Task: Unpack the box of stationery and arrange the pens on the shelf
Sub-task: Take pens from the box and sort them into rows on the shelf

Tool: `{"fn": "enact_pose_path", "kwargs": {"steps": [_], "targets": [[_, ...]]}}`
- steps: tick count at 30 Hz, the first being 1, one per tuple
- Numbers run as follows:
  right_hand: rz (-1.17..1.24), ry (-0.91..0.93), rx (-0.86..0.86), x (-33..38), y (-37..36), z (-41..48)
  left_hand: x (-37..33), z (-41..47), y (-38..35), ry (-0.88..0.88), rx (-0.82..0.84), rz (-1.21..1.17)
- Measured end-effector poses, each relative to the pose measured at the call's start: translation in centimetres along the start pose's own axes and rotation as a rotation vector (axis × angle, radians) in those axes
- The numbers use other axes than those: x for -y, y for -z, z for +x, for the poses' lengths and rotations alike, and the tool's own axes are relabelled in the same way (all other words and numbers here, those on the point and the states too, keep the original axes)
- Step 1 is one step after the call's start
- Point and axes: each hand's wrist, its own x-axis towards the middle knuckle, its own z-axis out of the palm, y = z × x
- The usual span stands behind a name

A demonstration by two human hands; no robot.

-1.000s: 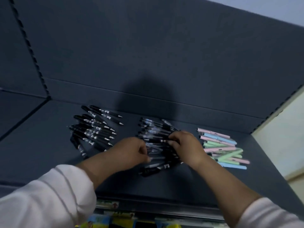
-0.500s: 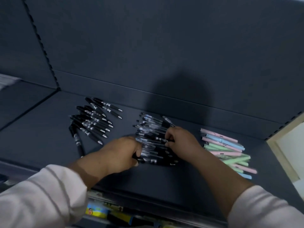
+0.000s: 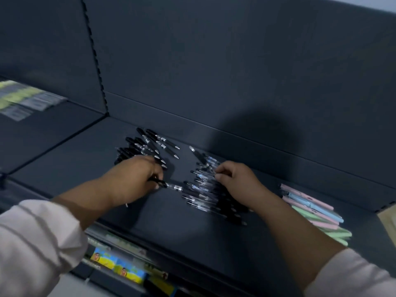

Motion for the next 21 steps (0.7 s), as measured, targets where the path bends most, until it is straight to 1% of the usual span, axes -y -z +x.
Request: {"fn": "enact_pose_path", "kwargs": {"steps": [2, 5, 8, 10, 12, 14, 16, 18, 19, 21], "targets": [[0.127, -0.008, 0.016, 1.9, -0.7, 0.6, 2.1, -0.5, 1.2, 0.026, -0.021, 0.041], [0.332, -0.029, 0.086, 4.3, -1.8, 1.1, 4.6, -1.2, 2.8, 0.041, -0.032, 0.072], [0.419, -0.04, 0.152, 7.0, -3.4, 2.1, 7.3, -2.4, 4.0, 0.029, -0.008, 0.097], [0.516, -0.091, 0.185, 8.8, -4.5, 2.9, 9.0, -3.2, 4.2, 0.027, 0.009, 0.106], [0.516, -0.082, 0.187, 10.2, -5.6, 3.7, 10.5, -3.6, 4.1, 0.045, 0.019, 0.118], [0.329, -0.012, 0.117, 11.2, -6.6, 4.4, 11.4, -3.8, 3.8, 0.088, 0.046, 0.145], [0.001, 0.065, 0.003, 12.2, -7.4, 5.1, 11.8, -3.8, 3.2, 0.101, 0.076, 0.134], [-0.298, 0.135, -0.051, 13.2, -8.1, 5.5, 12.0, -3.7, 2.3, 0.075, 0.091, 0.075], [-0.395, 0.168, -0.056, 13.7, -8.6, 5.7, 12.0, -3.6, 2.0, 0.063, 0.097, 0.045], [-0.502, 0.213, -0.036, 14.4, -9.6, 6.0, 11.9, -3.5, 1.5, 0.035, 0.102, 0.005]]}}
